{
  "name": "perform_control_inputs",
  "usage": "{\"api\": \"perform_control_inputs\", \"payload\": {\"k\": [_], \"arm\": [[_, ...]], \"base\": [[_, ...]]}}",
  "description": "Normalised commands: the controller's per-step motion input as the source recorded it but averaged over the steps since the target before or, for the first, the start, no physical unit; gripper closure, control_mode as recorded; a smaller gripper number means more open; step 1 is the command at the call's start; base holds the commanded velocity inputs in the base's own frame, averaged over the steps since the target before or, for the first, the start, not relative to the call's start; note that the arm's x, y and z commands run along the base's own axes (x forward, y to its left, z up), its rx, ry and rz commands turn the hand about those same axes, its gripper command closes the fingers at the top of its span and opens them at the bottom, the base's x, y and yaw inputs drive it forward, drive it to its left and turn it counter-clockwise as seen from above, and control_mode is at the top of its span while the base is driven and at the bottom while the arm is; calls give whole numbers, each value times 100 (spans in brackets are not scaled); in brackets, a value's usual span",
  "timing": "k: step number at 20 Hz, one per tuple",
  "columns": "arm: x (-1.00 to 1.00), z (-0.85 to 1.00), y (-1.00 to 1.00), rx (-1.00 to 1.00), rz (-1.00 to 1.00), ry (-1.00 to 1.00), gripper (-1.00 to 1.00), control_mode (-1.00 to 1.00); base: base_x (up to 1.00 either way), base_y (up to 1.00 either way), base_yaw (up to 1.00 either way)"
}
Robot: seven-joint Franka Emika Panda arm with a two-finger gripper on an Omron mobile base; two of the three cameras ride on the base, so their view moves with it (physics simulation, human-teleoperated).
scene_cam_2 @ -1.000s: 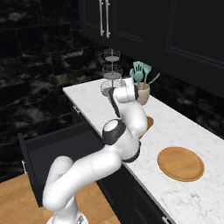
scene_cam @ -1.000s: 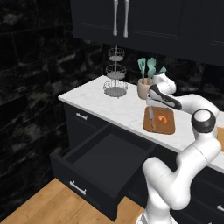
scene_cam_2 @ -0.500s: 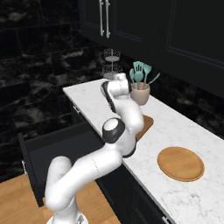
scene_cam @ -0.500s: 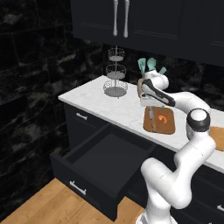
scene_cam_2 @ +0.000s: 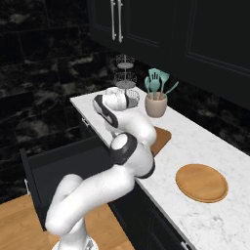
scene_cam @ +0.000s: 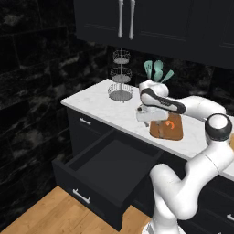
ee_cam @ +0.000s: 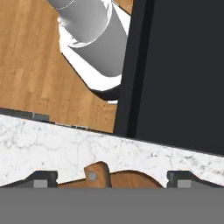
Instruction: Pick up the knife from the drawer and place it on the cutting board. Then place the meat from the plate to the cutting board.
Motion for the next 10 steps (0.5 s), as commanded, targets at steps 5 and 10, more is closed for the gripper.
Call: {"api": "perform_control_inputs", "payload": {"k": [5, 10], "arm": [[-100, -1, 85, 0, -10, 0, -100, -100], [-100, -5, 79, 0, -10, -3, -100, -100]], "base": [[0, 0, 0], [0, 0, 0]]}}
